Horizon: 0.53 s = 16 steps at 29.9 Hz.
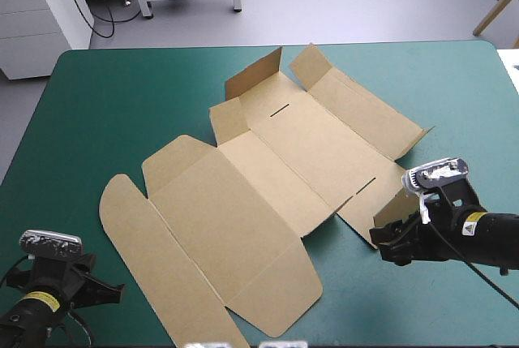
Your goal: Fold the box
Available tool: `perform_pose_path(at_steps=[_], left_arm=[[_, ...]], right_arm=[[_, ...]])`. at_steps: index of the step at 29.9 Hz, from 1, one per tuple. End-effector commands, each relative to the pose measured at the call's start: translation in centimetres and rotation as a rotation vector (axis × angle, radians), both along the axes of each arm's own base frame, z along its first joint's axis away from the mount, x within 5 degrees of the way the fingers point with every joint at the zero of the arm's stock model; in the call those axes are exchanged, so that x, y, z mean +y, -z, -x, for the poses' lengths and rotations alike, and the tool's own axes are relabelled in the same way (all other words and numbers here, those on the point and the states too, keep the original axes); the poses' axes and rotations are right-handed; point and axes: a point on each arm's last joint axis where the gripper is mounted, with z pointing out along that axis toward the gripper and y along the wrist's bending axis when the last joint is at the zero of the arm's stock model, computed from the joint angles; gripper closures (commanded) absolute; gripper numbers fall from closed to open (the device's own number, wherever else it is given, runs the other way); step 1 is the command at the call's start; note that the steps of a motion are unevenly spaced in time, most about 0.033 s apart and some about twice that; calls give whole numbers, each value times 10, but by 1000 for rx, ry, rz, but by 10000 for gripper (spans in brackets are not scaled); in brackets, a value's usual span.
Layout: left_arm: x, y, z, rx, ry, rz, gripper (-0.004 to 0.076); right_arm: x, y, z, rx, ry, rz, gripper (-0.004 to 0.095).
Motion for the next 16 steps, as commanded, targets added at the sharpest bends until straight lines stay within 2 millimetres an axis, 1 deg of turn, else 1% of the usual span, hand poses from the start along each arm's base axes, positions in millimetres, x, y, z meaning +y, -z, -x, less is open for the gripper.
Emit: perform_pose_path(at_steps=[1,4,7,10,16], left_arm=[[-1,-15,-5,-84,-2,20,734],[-1,-15,-5,-84,-2,20,734],[-1,-15,-5,-85,-2,20,734],[-1,-14,-5,-83,-2,20,734],[-1,-14,-4,-76,2,13,734]], right_arm=[[4,-13,-2,-73,9,-82,207],[9,-16,-2,-16,73,-209,208],[14,-14,-7,79,140,-292,211],[19,-8,-20,174,196,-335,210],[33,14,-55,363,239,-376,218]])
